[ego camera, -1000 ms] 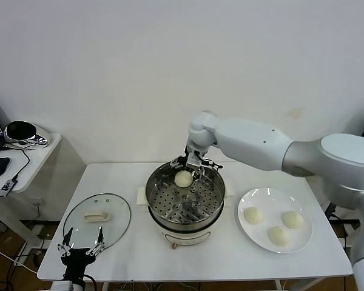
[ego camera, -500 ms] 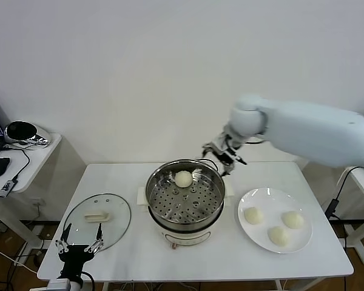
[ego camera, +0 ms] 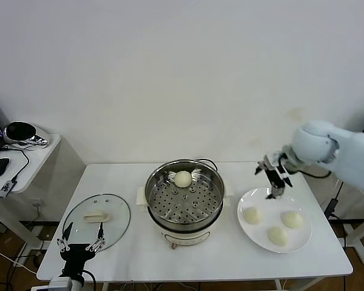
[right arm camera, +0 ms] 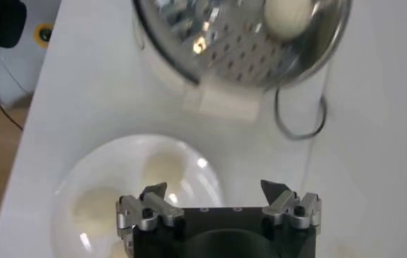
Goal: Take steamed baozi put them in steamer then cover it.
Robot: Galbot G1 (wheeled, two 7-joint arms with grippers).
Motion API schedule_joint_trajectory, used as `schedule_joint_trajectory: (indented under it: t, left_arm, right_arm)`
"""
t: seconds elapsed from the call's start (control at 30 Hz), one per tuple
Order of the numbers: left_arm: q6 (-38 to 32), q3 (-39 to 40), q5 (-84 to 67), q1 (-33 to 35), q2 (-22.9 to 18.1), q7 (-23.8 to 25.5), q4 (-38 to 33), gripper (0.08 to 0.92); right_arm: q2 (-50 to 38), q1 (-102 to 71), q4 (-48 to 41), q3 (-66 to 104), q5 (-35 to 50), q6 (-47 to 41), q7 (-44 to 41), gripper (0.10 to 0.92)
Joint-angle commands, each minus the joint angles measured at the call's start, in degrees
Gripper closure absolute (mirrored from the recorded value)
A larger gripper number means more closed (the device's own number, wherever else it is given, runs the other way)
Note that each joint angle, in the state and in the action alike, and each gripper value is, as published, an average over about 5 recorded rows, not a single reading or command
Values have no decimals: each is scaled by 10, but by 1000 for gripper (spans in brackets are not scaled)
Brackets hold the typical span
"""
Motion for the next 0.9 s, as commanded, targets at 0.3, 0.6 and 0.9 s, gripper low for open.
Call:
schedule_joint_trajectory:
  t: [0.3,0.6,0.9]
  left_arm:
    - [0,-10,2,7,-5,0,-1,177]
    - [0,-16,2,8,-5,1,1,177]
    - [-1,-19,1,6,-4,1,7,177]
  right_arm:
    - [26,-257,-105,166,-111,24,8,203]
    - [86,-287,-155,193,-110,38,13,203]
    - [135,-295,-204,206,-117,49,23,203]
